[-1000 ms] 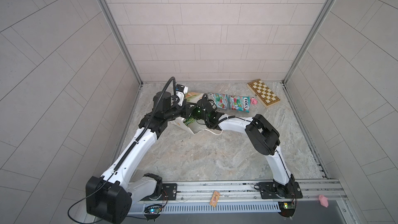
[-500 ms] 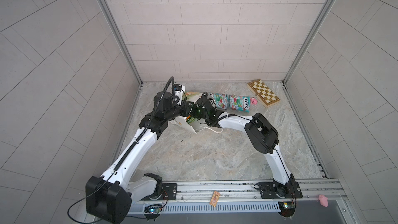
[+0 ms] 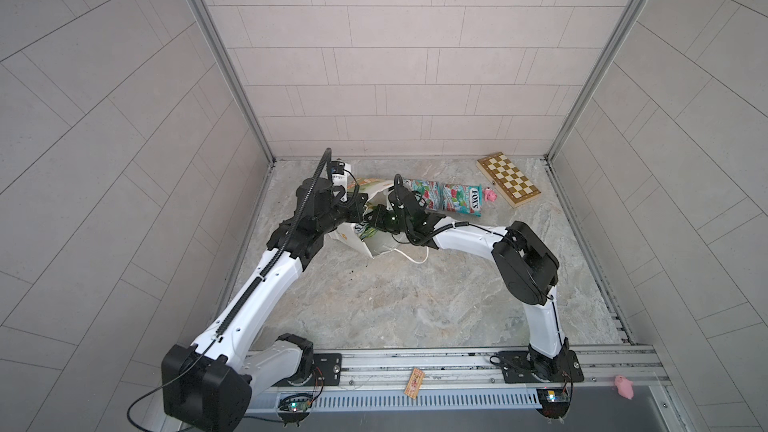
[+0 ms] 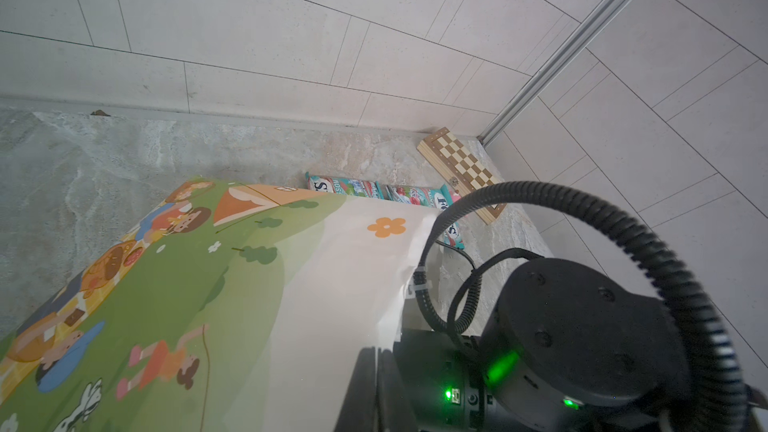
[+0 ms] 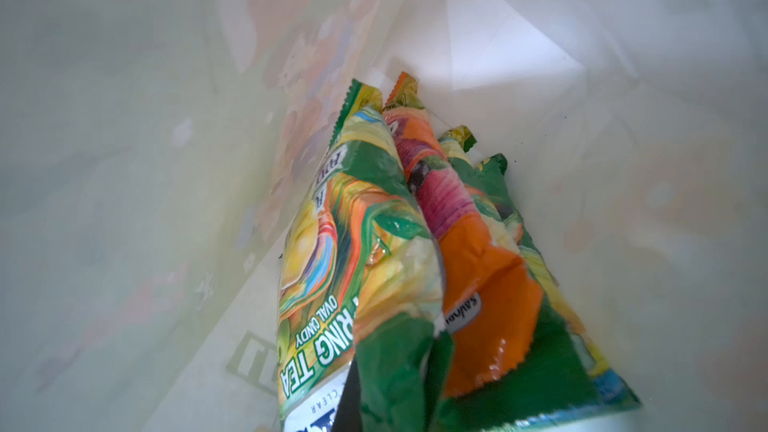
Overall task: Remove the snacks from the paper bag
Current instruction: 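Lift the green Spring Tea packet up out of the bag with the right gripper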
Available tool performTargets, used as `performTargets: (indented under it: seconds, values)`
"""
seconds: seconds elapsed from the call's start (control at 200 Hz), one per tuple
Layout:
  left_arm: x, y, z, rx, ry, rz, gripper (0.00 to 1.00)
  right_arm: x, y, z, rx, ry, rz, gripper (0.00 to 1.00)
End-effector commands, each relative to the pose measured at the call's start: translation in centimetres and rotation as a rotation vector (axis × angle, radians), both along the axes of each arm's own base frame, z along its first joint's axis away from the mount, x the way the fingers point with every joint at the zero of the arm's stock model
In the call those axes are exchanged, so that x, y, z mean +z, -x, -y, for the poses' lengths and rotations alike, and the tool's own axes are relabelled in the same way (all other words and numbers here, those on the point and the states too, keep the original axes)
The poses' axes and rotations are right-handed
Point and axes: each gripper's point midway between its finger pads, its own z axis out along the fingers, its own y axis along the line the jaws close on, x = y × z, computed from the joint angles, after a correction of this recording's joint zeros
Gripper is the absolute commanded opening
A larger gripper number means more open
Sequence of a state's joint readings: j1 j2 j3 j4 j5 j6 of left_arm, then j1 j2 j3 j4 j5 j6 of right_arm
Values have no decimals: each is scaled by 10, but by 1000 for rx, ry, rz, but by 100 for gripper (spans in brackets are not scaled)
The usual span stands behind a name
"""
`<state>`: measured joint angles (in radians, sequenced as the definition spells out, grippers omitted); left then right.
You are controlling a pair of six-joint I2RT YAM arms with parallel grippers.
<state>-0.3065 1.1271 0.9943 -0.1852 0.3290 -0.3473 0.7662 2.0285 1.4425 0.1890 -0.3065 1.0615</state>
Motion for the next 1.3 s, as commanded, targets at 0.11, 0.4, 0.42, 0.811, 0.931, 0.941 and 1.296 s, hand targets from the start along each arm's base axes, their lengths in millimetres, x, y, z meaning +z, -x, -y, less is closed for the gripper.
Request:
performTargets:
  seconds: [0.11,0.4,0.42,0.811,0.931,0.941,1.296]
  values:
    - [8,2,-6,25,-11,20,0,45,17,12,55,19,87,0]
    - [9,3,-5,19,-7,21,0,81,38,33,90,53,160,0]
    - [9,2,-5,21,-8,20,0,83,40,35,96,55,166,0]
    - [8,2,-5,24,-8,17,0,145,83,66,226,110,330,0]
    - [6,1,-5,25,-10,11,0,163,95,80,251,133,375,0]
    - [6,1,-5,24,-10,11,0,165,96,82,254,135,381,0]
    - [8,2,-4,16,-6,11,0,211,113,159,167,200,485,0]
